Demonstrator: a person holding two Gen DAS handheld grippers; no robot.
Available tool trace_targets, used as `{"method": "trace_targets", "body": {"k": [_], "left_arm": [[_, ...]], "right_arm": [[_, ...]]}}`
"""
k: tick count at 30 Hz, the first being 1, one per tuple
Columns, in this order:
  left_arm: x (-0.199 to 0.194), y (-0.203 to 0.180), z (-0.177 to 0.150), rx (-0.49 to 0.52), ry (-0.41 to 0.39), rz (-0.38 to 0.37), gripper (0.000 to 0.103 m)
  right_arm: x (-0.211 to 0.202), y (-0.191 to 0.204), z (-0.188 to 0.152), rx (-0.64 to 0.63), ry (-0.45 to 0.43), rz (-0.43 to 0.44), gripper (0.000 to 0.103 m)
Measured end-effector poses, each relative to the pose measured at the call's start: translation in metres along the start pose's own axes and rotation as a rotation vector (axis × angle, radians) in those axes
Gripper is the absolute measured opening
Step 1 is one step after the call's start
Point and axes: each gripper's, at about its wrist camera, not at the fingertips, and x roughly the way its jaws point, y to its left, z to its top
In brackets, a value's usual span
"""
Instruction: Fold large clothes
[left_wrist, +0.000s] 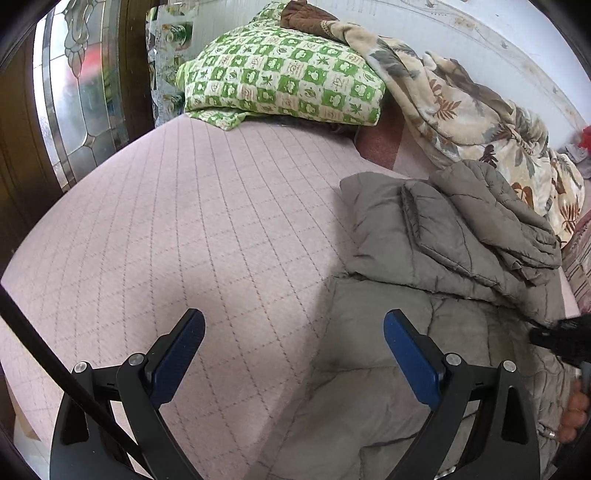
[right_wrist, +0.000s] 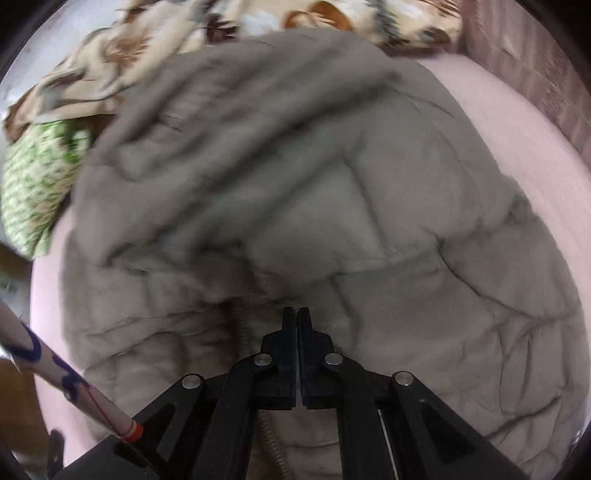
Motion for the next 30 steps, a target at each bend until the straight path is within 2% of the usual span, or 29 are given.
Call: {"method": "trace_targets", "body": {"k": [2,5,7,9,11,12,14,17,19,21,23,27,30], "left_arm": [[0.003,0.003,0.002,-0.021,0.020,-0.018,0.098],[0.010,0.002,0.002,-0.041,0.061,-0.048,0.098],[0.013,-0.002,0.001,-0.023,0.069,-0.038,0.098],[0.013,-0.004,-0.001,-0.009,0.067,-0.021,0.098],[0.014,-0.003,-0.001,-0.009,0.065,-0.009,0.098],[0.015,-0.001,-0.001,-0.014,0.066,-0.004,0.098],[0.017,0.002,0.001,-0.027,0.072,-0.005,0.098],[0.020,0.005,0.005,-0.041,0.076,-0.004,0.098],[0.023,0.007,0.006,-0.048,0.089,-0.004,0.098],[0.023,0.010,0.007,-0.059,0.097,-0.008,0.098],[0.021,0.014,0.008,-0.073,0.092,-0.006,0.098],[0.019,0.019,0.008,-0.097,0.086,0.013,0.098],[0.021,0.021,0.007,-0.092,0.095,0.021,0.098]], "right_arm": [[-0.013,0.000,-0.006,-0.044,0.001,0.016,0.003],[-0.058,0.009,-0.008,-0.149,-0.104,0.025,0.004],[-0.078,0.019,0.001,-0.192,-0.176,0.021,0.006],[-0.087,0.035,0.018,-0.241,-0.248,0.003,0.020],[-0.081,0.048,0.034,-0.257,-0.296,-0.017,0.062],[-0.073,0.056,0.042,-0.255,-0.324,-0.033,0.065],[-0.050,0.068,0.050,-0.269,-0.332,-0.080,0.065],[0.003,0.081,0.051,-0.274,-0.184,-0.077,0.058],[0.027,0.084,0.039,-0.298,-0.144,-0.116,0.058],[0.029,0.092,0.033,-0.353,-0.185,-0.157,0.058],[0.012,0.097,0.033,-0.363,-0.215,-0.176,0.058],[-0.040,0.115,0.012,-0.404,-0.386,-0.098,0.057],[-0.043,0.138,-0.001,-0.474,-0.375,-0.032,0.057]]}}
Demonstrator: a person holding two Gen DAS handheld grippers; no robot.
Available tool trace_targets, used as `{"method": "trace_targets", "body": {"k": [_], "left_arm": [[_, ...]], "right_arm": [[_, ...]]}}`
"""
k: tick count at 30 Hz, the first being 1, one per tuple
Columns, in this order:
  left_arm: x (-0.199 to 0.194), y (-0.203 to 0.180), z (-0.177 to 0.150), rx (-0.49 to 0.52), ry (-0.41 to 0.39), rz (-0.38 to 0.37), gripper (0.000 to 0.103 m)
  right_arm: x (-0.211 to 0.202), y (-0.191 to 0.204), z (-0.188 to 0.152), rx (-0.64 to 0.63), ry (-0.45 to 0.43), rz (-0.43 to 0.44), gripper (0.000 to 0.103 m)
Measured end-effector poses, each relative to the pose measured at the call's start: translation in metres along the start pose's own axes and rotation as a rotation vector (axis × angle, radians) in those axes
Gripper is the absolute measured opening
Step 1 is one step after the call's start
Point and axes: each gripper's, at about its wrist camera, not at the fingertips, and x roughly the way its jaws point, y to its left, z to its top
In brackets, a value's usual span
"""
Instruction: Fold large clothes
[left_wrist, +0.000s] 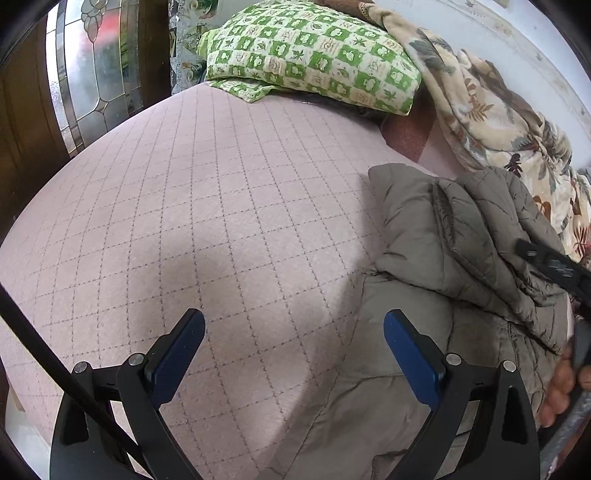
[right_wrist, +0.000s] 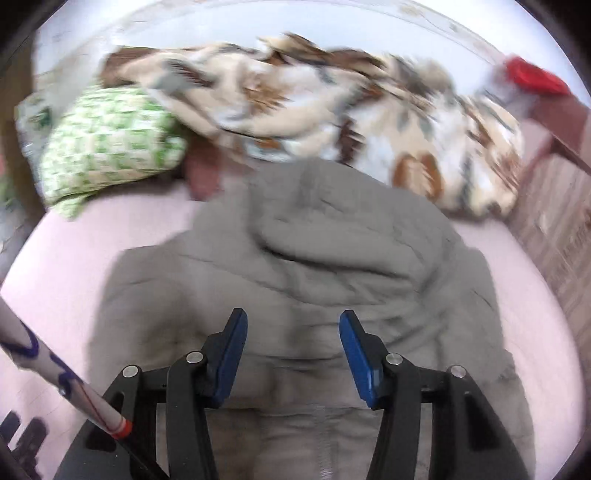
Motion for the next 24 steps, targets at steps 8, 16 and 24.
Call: {"method": "trace_targets", "body": {"k": [8,16,24], "left_arm": [[-0.001,0.008,0.003,-0.013,0.003,0.007,0.098],[-0.007,0.013,0.002,0.003,0.032,-0.051,0.098],[0.005,0.030,-0.013,-0.028,0.224,-0.299,0.098]], "right_arm": [[0.058,0.048,-0.023,-0.032,0.199,0.075,0.057],[-0.022,-0.042,-0.042,0.058,0.188,0.101,0.072],[-0.109,-0.236,-0.130,0.342,0.216,-0.108,0.081]]}}
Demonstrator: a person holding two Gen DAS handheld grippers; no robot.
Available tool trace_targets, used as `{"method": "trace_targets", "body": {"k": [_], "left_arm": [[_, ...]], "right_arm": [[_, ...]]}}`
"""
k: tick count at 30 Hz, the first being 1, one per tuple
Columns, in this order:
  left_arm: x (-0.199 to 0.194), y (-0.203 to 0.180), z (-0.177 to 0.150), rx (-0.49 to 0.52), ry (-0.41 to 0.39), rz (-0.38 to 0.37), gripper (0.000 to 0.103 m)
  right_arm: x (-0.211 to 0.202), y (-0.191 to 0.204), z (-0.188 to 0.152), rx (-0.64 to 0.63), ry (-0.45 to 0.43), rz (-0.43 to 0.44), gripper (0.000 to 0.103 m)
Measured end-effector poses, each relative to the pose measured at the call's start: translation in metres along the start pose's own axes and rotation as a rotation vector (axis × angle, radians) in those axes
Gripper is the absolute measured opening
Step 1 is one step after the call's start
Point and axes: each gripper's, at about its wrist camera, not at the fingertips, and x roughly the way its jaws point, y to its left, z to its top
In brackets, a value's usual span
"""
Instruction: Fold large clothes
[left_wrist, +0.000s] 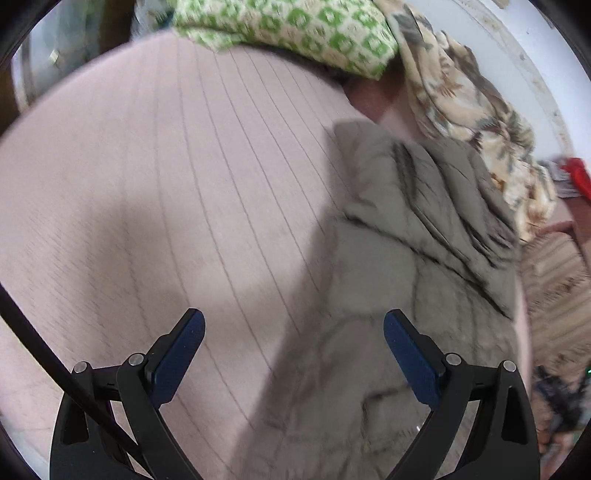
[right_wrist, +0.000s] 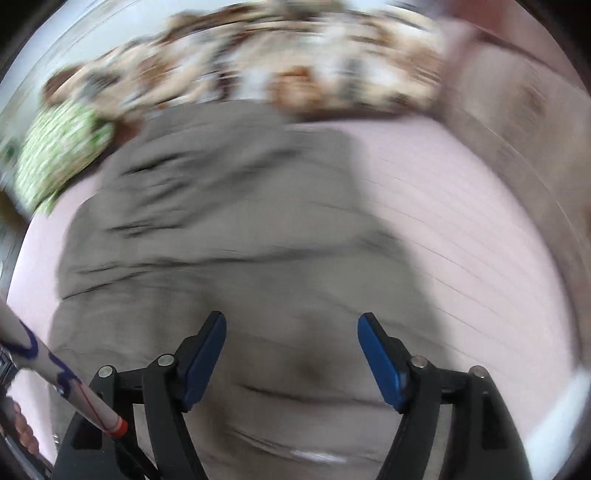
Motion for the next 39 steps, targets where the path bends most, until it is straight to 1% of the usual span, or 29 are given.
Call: {"method": "trace_targets", "body": {"k": [2,5,7,8,10,11,12,14,15,16,17,19,22,27,30,33,34,37,39], "left_arm": [[0.002,0.005,-0.007,-0.016,0.042,-0.059,0.098],[0.006,0.009,-0.021,-0.033,0.094,-0.138,0.098],[0.016,0.016,-0.035,-0.082,0.154,-0.218,0.097],[0.018,0.020,-0.042,-0.113,0.157,-0.256,0.097],[0.014,0.020,-0.049,-0.117,0.146,-0.285,0.097],[0.012,0.022,-0.055,-0.122,0.164,-0.311,0.097],[0.009,0.024,-0.060,-0.135,0.183,-0.338,0.097],[0.005,0.029,-0.072,-0.168,0.219,-0.390,0.096],[0.003,0.031,-0.076,-0.181,0.230,-0.406,0.096],[0.001,0.033,-0.083,-0.196,0.245,-0.429,0.096],[-0.001,0.033,-0.090,-0.200,0.262,-0.445,0.095],[-0.007,0.029,-0.099,-0.181,0.275,-0.440,0.093],[-0.018,0.022,-0.115,-0.138,0.268,-0.431,0.093],[-0.024,0.023,-0.131,-0.125,0.253,-0.484,0.093],[-0.021,0.020,-0.139,-0.109,0.256,-0.519,0.093],[-0.017,0.014,-0.143,-0.086,0.265,-0.544,0.092],[-0.015,0.011,-0.144,-0.075,0.270,-0.547,0.089],[-0.011,0.004,-0.149,-0.042,0.288,-0.548,0.084],[-0.006,0.000,-0.153,-0.022,0.292,-0.522,0.083]], "right_arm": [[-0.010,-0.057,-0.017,0.101,0.002,-0.015,0.082],[-0.018,-0.118,-0.041,0.199,0.012,-0.019,0.083],[-0.017,-0.148,-0.057,0.264,0.021,-0.004,0.083],[-0.015,-0.162,-0.065,0.295,0.028,0.017,0.083],[-0.010,-0.179,-0.080,0.343,0.041,0.070,0.083],[-0.007,-0.184,-0.086,0.363,0.049,0.105,0.083],[0.002,-0.187,-0.089,0.387,0.063,0.153,0.083],[0.010,-0.195,-0.100,0.429,0.080,0.214,0.083],[0.013,-0.196,-0.105,0.440,0.071,0.240,0.084],[0.012,-0.195,-0.108,0.434,0.045,0.251,0.085],[0.012,-0.192,-0.109,0.424,0.039,0.260,0.085],[0.013,-0.188,-0.110,0.399,0.041,0.305,0.085],[0.016,-0.183,-0.113,0.379,0.059,0.390,0.085],[0.021,-0.163,-0.127,0.344,0.144,0.611,0.085],[0.017,-0.151,-0.139,0.280,0.151,0.619,0.083],[0.010,-0.148,-0.149,0.281,0.145,0.648,0.076],[0.008,-0.149,-0.153,0.289,0.139,0.663,0.072],[0.004,-0.152,-0.159,0.314,0.130,0.695,0.068],[0.006,-0.150,-0.163,0.304,0.144,0.690,0.067]]}}
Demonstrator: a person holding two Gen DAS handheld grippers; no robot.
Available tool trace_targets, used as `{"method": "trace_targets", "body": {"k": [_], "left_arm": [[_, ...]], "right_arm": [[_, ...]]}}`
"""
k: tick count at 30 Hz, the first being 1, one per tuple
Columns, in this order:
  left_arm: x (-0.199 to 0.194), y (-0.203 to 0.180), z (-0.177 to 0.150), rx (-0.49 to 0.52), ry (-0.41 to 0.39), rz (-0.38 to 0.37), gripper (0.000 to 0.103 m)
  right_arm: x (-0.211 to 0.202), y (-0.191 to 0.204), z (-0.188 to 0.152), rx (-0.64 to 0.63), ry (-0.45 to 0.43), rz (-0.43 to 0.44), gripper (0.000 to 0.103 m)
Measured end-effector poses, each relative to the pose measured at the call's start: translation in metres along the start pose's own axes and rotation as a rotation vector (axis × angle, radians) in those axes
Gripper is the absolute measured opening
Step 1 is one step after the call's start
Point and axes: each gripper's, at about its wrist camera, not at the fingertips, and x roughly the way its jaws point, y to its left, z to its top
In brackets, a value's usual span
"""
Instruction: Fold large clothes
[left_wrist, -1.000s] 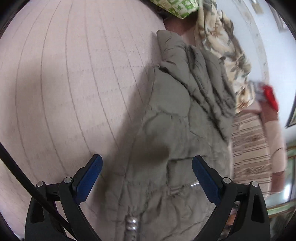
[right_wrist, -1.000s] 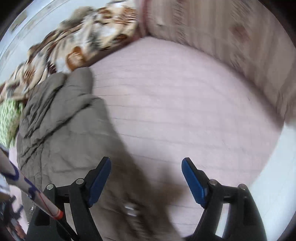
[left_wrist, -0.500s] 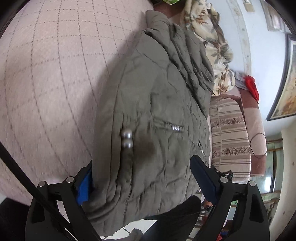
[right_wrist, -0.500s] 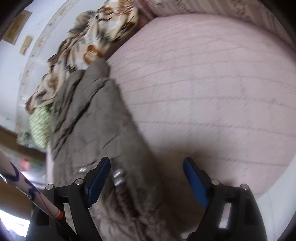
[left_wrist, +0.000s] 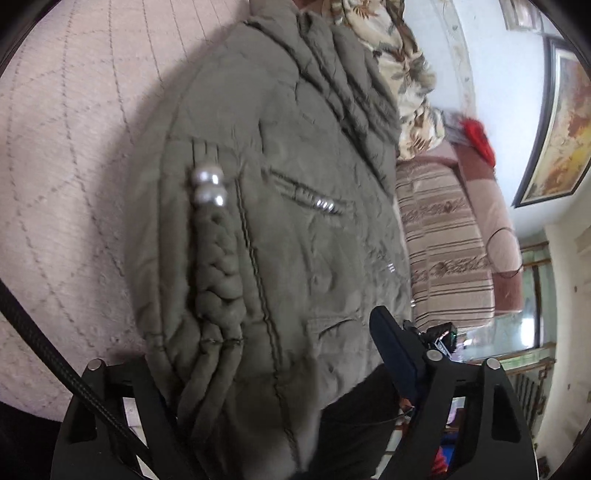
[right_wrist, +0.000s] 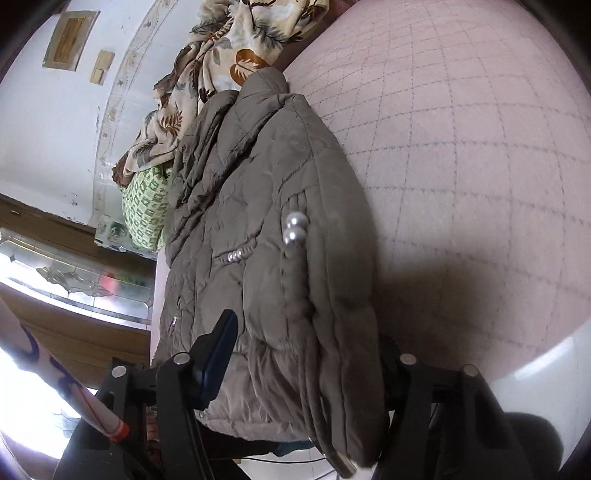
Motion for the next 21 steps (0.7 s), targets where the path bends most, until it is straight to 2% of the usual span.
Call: {"method": "trace_targets", "body": {"k": [3,8,9,11,13,14,15,17,19,21], "left_arm": [[0.003,-0.005,-0.002,0.027,-0.013,0.028,0.083],[0.000,-0.005,-0.009,-0.002,-0.044,0.046,0.083],[0.000,-0.008,-0.013,-0.007,-0.048,0.068,0.083],[0.003,-0.017,-0.018,0.009,-0.034,0.129,0.083],[0.009,-0.033,-0.023,0.065,-0.014,0.238,0.083],[0.010,-0.037,-0.024,0.083,-0.013,0.269,0.081],[0.010,-0.043,-0.025,0.105,-0.025,0.319,0.075],[0.007,-0.045,-0.023,0.084,-0.036,0.408,0.028],[-0.001,-0.040,-0.020,0.006,-0.044,0.371,0.021],[-0.012,-0.042,-0.022,-0.022,-0.079,0.347,0.018]], "right_arm": [[0.012,-0.006,-0.013,-0.001,0.043,-0.023,0.065],[0.014,0.006,-0.021,-0.034,0.002,-0.073,0.065],[0.014,0.008,-0.022,-0.038,-0.003,-0.075,0.065],[0.017,0.012,-0.026,-0.038,-0.001,-0.068,0.056],[0.020,0.014,-0.028,-0.033,0.006,-0.067,0.050],[0.020,0.015,-0.029,-0.033,0.007,-0.075,0.049],[0.019,0.013,-0.030,-0.032,0.006,-0.080,0.048],[0.018,0.015,-0.028,-0.032,0.006,-0.087,0.043],[0.014,0.019,-0.027,-0.037,-0.003,-0.096,0.035],[0.007,0.022,-0.025,-0.037,-0.015,-0.089,0.029]]}}
